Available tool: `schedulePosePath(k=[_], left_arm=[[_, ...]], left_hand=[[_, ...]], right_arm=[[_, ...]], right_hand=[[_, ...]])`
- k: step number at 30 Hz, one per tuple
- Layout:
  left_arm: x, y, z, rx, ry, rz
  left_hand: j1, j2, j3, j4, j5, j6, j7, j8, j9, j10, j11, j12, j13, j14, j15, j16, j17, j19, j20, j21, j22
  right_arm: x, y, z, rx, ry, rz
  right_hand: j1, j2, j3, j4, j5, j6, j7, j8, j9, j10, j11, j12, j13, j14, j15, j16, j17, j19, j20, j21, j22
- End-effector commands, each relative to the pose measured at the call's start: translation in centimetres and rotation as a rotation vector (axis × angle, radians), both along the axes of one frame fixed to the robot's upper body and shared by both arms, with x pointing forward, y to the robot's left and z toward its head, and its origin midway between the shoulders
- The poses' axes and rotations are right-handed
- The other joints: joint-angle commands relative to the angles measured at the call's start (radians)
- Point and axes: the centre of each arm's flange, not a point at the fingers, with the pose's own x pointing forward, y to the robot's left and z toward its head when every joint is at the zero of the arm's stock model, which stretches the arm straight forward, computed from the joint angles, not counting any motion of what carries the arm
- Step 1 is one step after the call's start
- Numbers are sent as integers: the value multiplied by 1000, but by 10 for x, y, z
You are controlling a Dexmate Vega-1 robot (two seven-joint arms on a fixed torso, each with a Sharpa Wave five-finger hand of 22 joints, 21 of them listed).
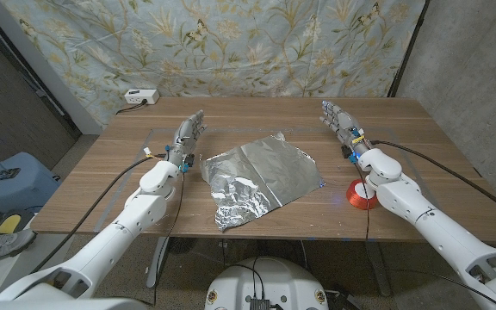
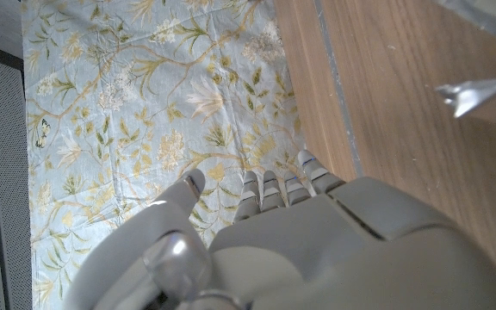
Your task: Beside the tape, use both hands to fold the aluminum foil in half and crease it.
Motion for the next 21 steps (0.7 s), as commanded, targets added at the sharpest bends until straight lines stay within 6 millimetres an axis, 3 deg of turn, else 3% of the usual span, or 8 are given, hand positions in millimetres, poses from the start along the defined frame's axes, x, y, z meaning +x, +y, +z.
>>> schedulePosePath(k=[1, 11, 15, 21], left_arm=[[0, 0, 0, -7, 7, 7], [3, 5, 6, 1, 11, -2], [3, 7, 8, 0, 10, -1], [1, 9, 10, -4, 23, 4]], left_hand=[[13, 2, 1, -10, 3, 13, 1, 3, 4, 11, -3, 5, 3, 2, 9, 3, 3, 9, 0, -2, 2], [19, 2, 3, -19, 3, 14, 2, 1, 4, 12, 1, 4, 3, 1, 11, 2, 3, 10, 1, -6, 2], [22, 1, 4, -22, 3, 14, 3, 1, 4, 13, 2, 4, 3, 1, 13, 1, 3, 11, 2, -7, 2], [29, 0, 6, -31, 5, 18, 8, 1, 4, 17, 5, 5, 3, 4, 16, 2, 3, 13, 4, -11, 2]], right_arm=[[-8, 5, 15, -146, -52, -47], [-18, 22, 27, -351, -118, -122], [-25, 29, 33, -436, -152, -161], [-35, 37, 41, -555, -210, -209]], right_hand=[[5, -2, 0, -5, 2, 3, 1, 4, 5, 0, 1, 5, 2, -5, -76, 6, 4, -5, -82, 2, 5], [3, -4, -2, -9, 0, 3, 2, 5, 5, -2, -6, 5, 2, -12, -69, 6, 5, -12, -80, 0, 5], [0, -4, -3, -10, 0, 3, 1, 5, 5, -4, -4, 5, 2, -7, -64, 10, 6, 1, -70, 6, 6], [-2, -7, -4, -13, -1, 6, 0, 6, 5, -4, -13, 6, 2, -12, -60, 9, 6, -17, -58, -1, 6]])
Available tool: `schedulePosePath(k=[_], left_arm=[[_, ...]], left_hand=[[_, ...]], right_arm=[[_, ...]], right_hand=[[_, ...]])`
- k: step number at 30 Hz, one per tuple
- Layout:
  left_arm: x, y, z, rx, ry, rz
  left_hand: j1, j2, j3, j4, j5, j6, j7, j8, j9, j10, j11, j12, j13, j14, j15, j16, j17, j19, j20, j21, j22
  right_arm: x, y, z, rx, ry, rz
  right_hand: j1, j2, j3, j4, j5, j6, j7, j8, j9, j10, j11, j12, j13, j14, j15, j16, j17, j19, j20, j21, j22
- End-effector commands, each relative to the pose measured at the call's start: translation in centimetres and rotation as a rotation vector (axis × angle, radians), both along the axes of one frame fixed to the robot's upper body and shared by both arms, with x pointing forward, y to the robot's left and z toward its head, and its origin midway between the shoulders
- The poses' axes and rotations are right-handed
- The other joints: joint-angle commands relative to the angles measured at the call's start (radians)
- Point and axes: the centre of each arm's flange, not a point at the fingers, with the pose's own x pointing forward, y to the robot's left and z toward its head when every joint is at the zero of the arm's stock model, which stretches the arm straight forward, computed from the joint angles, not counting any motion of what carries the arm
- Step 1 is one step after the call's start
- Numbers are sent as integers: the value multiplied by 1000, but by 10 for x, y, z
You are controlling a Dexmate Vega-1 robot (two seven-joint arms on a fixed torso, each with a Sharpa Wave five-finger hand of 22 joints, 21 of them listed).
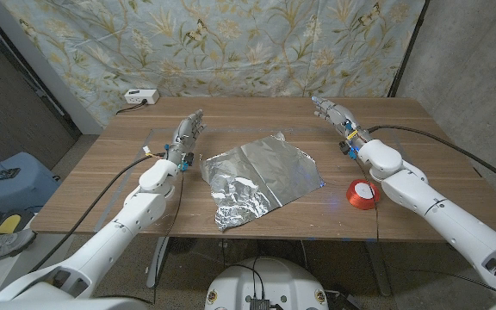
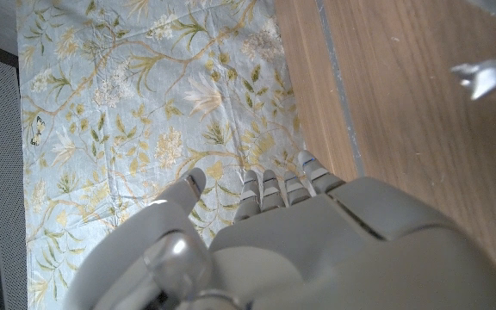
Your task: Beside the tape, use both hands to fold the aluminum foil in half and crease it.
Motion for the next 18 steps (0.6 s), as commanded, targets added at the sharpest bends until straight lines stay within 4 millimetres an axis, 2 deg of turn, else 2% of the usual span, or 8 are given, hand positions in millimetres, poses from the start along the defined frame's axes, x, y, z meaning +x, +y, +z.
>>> schedulePosePath(k=[1, 8, 18], left_arm=[[-1, 5, 4, -4, 15, 4], [-3, 1, 5, -2, 22, -8], [-23, -6, 11, -12, 19, 24]], left_hand=[[13, -1, 2, -12, 5, 12, 1, 1, 4, 13, 1, 5, 3, 1, 13, 2, 3, 14, 5, -3, 2], [24, -1, 7, -25, 8, 21, 6, 3, 4, 22, 5, 6, 3, 6, 15, 3, 3, 21, 10, -6, 2], [42, -2, 14, -47, 14, 37, 12, 6, 4, 35, 7, 9, 2, 16, 19, 4, 3, 30, 12, -10, 2]], right_arm=[[-19, 16, 16, -239, -109, -97], [-30, 21, 18, -345, -155, -132], [-45, 24, 15, -458, -200, -146]], right_hand=[[-2, -8, 4, -5, -1, 6, 0, 6, 5, 0, -11, 6, 2, -8, -65, 9, 1, -11, -58, -1, 1], [-3, -11, 2, -9, -1, 10, -2, 7, 5, 4, -12, 8, 2, -11, -71, 9, 1, -14, -57, -1, 1], [-7, -14, 1, -11, -2, 14, -6, 9, 6, 7, -17, 9, 2, -11, -70, 10, 0, -22, -56, -3, 1]])
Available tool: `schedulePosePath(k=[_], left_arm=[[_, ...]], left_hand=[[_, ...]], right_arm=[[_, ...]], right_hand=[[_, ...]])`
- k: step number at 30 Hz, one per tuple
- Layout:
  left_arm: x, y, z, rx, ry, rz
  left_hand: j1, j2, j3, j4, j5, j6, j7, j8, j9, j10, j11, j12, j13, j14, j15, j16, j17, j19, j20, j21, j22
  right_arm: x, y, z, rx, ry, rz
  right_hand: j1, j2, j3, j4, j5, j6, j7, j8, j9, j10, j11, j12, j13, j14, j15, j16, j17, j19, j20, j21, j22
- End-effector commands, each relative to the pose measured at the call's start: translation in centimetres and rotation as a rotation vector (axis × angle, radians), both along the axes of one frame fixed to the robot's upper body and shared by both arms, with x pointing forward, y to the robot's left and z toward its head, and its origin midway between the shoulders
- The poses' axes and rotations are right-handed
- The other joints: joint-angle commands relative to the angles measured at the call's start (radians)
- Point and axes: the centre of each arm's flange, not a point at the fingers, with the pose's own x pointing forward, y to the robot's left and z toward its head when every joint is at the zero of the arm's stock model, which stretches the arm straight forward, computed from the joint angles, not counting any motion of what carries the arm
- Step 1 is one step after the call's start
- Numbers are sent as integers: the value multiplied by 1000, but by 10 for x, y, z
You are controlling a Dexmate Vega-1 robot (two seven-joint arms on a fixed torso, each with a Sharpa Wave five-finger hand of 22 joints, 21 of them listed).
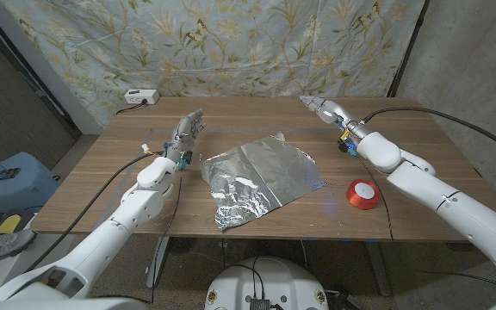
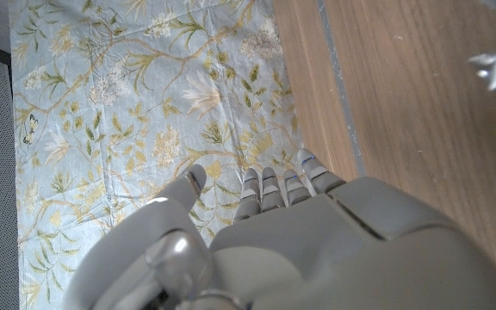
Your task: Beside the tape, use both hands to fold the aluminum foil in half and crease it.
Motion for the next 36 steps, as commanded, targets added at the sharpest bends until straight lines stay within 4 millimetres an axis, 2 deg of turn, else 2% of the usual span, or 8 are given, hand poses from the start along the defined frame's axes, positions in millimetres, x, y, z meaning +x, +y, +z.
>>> schedulePosePath(k=[1, 8, 9, 10, 13, 19, 30, 36], left_arm=[[-18, -6, 5, -3, -5, 22], [-27, -1, 5, 10, -20, 38], [-28, 1, 6, 19, -26, 38], [-28, 4, 7, 30, -33, 39], [-31, 13, 10, 65, -59, 46], [-34, 31, 21, 145, -91, 58], [-45, 41, 31, 194, -117, 73], [-52, 41, 29, 190, -119, 71]], left_hand=[[17, -2, 2, -15, 6, 17, 2, 5, 5, 13, 4, 5, 2, 6, 9, 4, 3, 9, 2, -4, 2], [37, -4, 11, -39, 15, 18, 3, 3, 5, 18, 1, 4, 2, 10, 11, 3, 3, 12, 4, -10, 1], [48, -3, 17, -52, 21, 18, 3, 3, 4, 18, 1, 3, 2, 11, 11, 2, 3, 13, 6, -13, 1], [70, -6, 27, -80, 33, 23, -3, 3, 4, 21, -5, 2, 1, 13, 4, 2, 2, 18, -3, -19, 1], [106, -13, 38, -126, 53, 31, -15, 3, 4, 28, -17, 0, 1, 17, -7, 1, 2, 27, -11, -28, 1], [145, -18, 47, -169, 79, 42, -26, 3, 3, 35, -28, -1, 0, 27, -18, 2, 2, 46, -21, -34, 2], [172, -17, 54, -186, 97, 42, -29, 1, 3, 38, -27, -3, 0, 31, -15, 1, 3, 53, -18, -40, 3], [187, -18, 55, -190, 107, 46, -28, 1, 3, 42, -27, -3, 0, 32, -13, 0, 3, 54, -17, -44, 3]], right_arm=[[-18, 7, -1, -160, -63, -35], [-23, 13, -3, -223, -85, -53], [-23, 13, -4, -231, -85, -53], [-23, 14, -4, -235, -84, -52], [-23, 15, -5, -248, -81, -50], [-24, 19, -5, -278, -84, -54], [-28, 28, -4, -365, -89, -71], [-30, 31, -8, -420, -81, -71]], right_hand=[[-2, -9, 1, -2, -2, 9, 0, 5, 6, 7, -6, 5, 2, -6, -65, 6, 3, -7, -58, -3, 2], [-5, -12, 0, -4, -2, 11, -4, 5, 6, 6, -12, 5, 2, -7, -64, 5, 2, -12, -54, -4, 1], [-6, -12, 0, -4, -2, 12, -6, 6, 6, 9, -15, 6, 2, -8, -64, 5, 2, -13, -53, -4, 1], [-7, -12, 0, -5, -2, 13, -7, 6, 6, 10, -19, 6, 2, -8, -63, 5, 2, -14, -53, -4, 1], [-9, -13, -1, -5, -2, 16, -10, 7, 6, 13, -27, 7, 2, -10, -60, 5, 2, -16, -53, -3, 1], [-11, -15, -2, -7, -2, 19, -11, 7, 6, 14, -27, 7, 2, -14, -62, 4, 1, -19, -53, -3, 1], [-26, -21, -8, -3, -3, 28, -17, 9, 5, 35, -38, 12, 1, -27, -49, 2, 2, -42, -51, -8, 1], [-35, -26, -12, -2, -2, 42, -16, 13, 5, 55, -32, 16, 0, -31, -41, 2, 2, -58, -48, -11, 1]])
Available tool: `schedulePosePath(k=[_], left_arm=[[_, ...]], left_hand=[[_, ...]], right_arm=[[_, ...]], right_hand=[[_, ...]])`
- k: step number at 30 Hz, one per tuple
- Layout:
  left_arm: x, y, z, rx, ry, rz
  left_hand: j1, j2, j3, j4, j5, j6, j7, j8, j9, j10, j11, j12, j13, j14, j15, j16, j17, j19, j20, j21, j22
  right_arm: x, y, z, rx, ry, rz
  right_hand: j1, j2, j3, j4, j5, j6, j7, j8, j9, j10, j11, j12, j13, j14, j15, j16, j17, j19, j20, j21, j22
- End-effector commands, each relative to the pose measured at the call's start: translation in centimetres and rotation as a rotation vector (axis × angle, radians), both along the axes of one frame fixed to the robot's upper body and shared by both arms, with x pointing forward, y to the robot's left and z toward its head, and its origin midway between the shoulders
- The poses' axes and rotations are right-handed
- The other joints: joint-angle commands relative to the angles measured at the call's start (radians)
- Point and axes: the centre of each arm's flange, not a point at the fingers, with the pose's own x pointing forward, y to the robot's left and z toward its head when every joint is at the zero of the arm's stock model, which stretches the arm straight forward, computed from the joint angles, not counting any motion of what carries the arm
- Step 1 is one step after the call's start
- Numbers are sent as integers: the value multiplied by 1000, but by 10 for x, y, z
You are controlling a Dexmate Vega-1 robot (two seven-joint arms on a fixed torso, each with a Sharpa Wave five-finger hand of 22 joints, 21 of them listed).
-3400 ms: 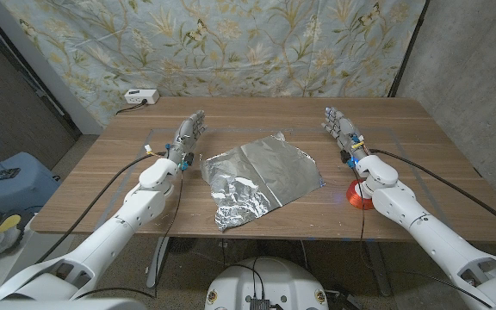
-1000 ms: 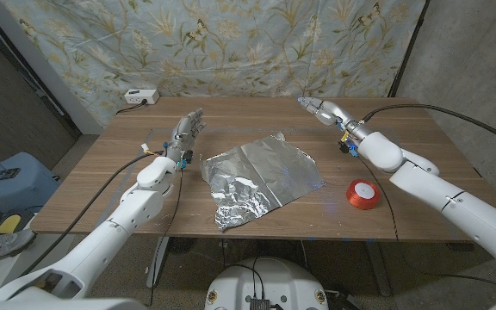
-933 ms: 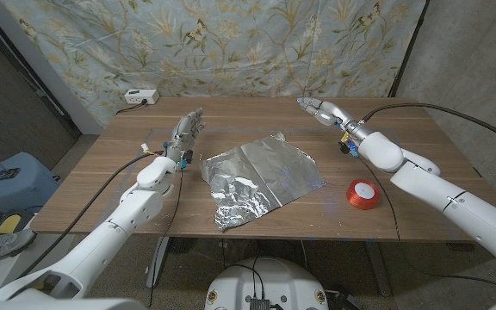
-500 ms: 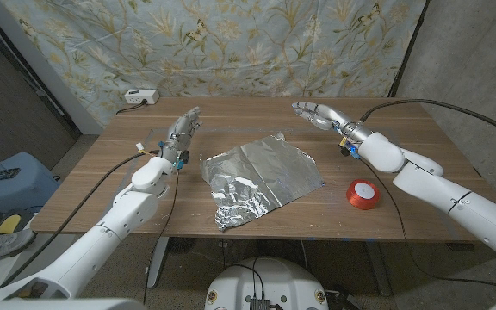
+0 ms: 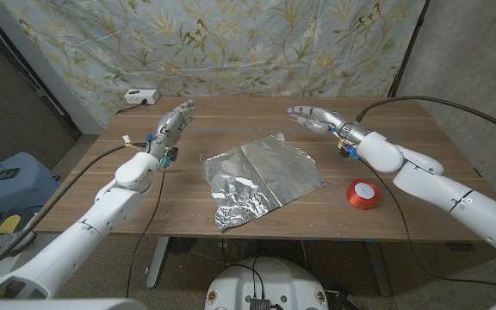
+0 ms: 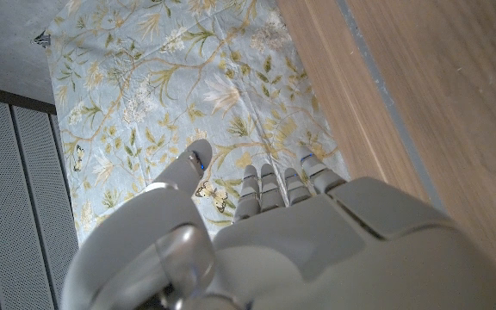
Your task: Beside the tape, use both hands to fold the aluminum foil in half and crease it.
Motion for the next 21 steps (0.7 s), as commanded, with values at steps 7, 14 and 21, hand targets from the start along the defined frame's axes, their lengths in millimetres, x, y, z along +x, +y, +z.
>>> schedulePosePath(k=[7, 14, 21], left_arm=[[-19, 7, 6, 39, -26, 19], [-25, 5, 12, 91, -27, 32], [-31, 4, 11, 88, 7, 75]], left_hand=[[24, -4, 2, -7, 15, 11, -3, 1, 3, 7, 1, -4, 0, 6, 6, 0, 3, 13, 2, -9, 3], [42, -8, -1, -9, 26, 34, -1, 7, 3, 15, -2, -3, 0, 19, 4, 4, 3, 24, 5, -11, 4], [70, -22, -10, -13, 40, 73, 5, 16, 4, 40, -3, 3, 1, 53, 6, 10, 3, 47, 9, -13, 5]], right_arm=[[-3, 11, -11, -169, 10, -16], [-2, 11, -20, -222, 20, -31], [0, 11, -28, -258, 22, -48]], right_hand=[[-24, -4, -10, 2, -2, 35, 4, 13, 5, 38, -2, 11, 2, -11, -40, 3, 2, -22, -50, -2, 1], [-42, 2, -14, 13, -1, 40, 1, 12, 5, 44, -1, 9, 2, -11, -39, 7, 5, -33, -53, -2, 2], [-57, 7, -15, 21, 1, 43, -8, 11, 4, 51, -18, 7, 1, -13, -40, 8, 6, -50, -57, -4, 2]])
